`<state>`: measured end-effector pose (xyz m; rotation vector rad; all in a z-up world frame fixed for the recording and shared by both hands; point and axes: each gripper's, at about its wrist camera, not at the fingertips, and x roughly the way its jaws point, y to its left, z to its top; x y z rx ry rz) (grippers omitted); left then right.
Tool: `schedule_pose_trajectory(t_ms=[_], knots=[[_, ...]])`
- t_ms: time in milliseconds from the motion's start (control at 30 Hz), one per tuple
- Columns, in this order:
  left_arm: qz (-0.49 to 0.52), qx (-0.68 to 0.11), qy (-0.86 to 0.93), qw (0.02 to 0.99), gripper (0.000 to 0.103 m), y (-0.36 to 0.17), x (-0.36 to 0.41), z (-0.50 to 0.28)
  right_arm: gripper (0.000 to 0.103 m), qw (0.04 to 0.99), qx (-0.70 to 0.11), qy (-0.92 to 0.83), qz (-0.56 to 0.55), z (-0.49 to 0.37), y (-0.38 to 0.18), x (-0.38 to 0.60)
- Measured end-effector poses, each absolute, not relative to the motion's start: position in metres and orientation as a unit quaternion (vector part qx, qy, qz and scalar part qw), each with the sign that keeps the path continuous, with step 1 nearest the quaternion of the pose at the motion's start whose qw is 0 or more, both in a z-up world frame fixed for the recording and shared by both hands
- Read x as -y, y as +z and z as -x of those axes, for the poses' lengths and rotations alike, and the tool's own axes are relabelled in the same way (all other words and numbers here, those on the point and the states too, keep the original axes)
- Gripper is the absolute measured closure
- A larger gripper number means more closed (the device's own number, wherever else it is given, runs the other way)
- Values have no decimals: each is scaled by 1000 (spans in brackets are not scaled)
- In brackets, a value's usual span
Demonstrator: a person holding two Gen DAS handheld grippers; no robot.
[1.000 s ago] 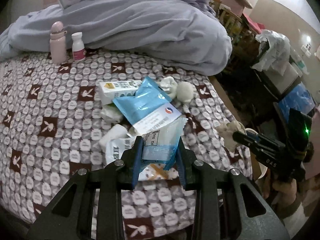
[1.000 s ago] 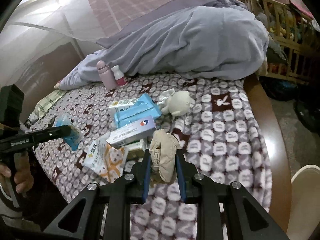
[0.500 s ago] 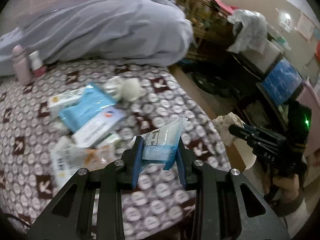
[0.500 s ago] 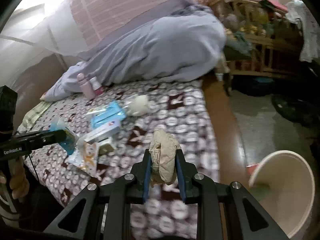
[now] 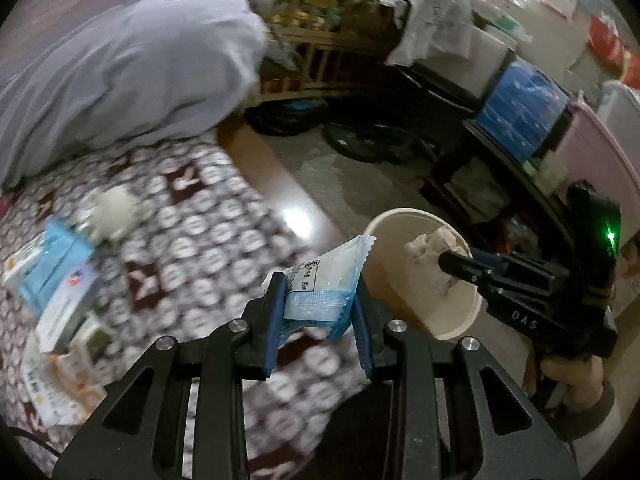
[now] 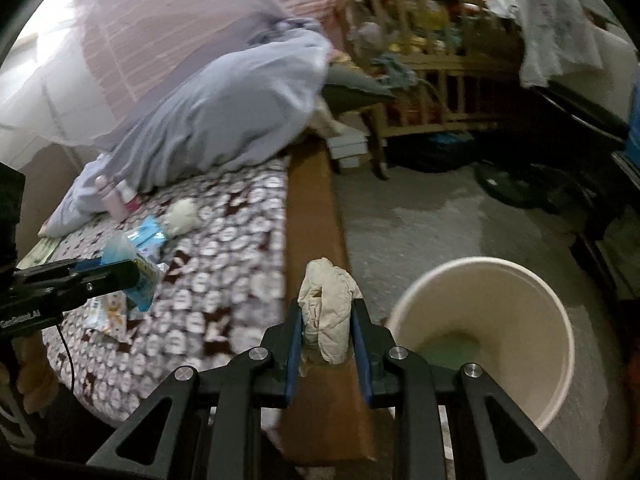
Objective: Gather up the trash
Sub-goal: 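Carry both items to the bucket and open both tools to drop them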
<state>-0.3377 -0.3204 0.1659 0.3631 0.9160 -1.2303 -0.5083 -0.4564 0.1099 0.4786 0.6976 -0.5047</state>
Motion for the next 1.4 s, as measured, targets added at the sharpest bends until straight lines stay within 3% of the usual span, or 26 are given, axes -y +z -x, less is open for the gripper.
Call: schedule_pose_trajectory(t_ms=[533,1233,1333,1400], knots=[[-173,-447,-602,639,74,134,412,398,81,846,-340,-313,-265,576,84,499],[-171,-480,-622,594,74,99,463,429,81,821,-355,-342,-288,594,56,522],[-151,-500,-623,582,67,96,463,425,81,817,-356,-348,-291,595,54,525],[-149,-507,-618,582,54,95,460,421,67,815,-359,-354,-286,595,54,525]])
